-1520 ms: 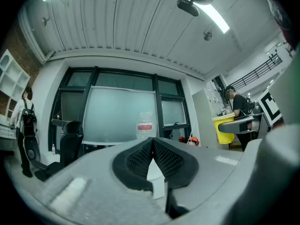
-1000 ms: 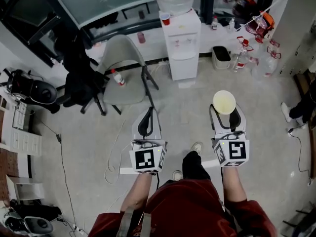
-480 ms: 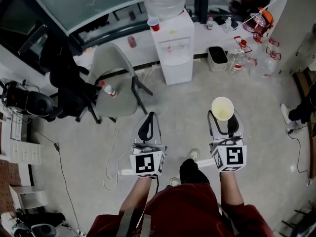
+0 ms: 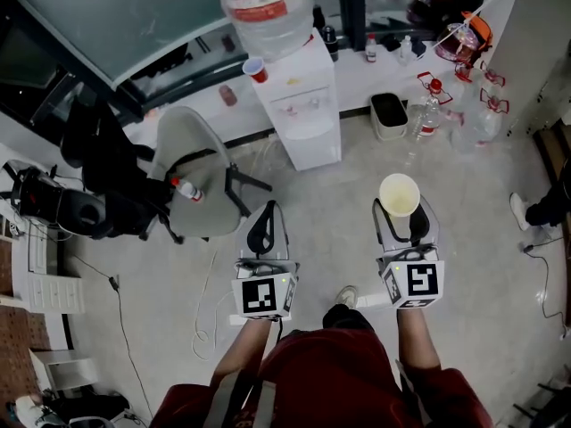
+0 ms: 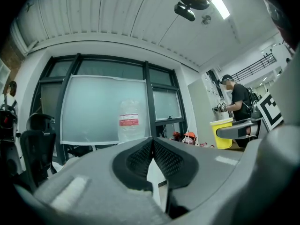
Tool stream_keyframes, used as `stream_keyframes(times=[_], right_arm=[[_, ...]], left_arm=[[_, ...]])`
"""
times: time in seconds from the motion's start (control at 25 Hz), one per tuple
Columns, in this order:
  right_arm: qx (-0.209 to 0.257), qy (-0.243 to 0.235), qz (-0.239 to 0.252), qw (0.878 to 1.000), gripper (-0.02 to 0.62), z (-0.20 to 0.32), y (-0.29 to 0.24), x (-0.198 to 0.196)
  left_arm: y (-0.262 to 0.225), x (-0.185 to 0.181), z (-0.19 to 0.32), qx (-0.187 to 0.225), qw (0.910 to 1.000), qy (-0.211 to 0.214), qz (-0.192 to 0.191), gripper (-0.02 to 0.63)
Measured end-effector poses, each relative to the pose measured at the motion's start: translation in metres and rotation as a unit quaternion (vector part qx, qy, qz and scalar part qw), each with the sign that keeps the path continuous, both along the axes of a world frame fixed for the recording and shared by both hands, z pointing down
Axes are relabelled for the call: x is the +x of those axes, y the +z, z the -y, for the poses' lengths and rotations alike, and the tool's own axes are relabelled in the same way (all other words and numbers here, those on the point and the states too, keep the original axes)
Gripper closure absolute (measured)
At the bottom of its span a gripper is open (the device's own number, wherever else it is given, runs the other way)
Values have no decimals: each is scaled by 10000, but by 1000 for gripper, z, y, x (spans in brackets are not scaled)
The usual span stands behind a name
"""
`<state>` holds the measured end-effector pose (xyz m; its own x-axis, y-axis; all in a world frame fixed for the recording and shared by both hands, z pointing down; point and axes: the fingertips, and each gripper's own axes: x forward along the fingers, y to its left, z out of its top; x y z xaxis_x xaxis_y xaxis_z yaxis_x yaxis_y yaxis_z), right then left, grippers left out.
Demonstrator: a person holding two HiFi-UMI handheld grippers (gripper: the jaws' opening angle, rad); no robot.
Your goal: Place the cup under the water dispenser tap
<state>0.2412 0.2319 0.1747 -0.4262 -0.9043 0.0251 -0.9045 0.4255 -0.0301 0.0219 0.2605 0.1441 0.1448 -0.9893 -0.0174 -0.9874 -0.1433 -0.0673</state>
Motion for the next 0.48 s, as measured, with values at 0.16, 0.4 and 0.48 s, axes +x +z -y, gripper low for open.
stream_keyframes(times=[0.16,0.4,0.48], right_arm=[[48,-47,-28,10000,318,24,-3,12],[-24,-124,-56,9999,318,55,7,10],[-43,-173,-102,9998,318,66,11,3]], left_arm=[[-5,7,26,58,10000,-56,4,600],[6,5,51,59,9999,-130,-3,600],[11,-1,62,-12,9998,-184,0,600]])
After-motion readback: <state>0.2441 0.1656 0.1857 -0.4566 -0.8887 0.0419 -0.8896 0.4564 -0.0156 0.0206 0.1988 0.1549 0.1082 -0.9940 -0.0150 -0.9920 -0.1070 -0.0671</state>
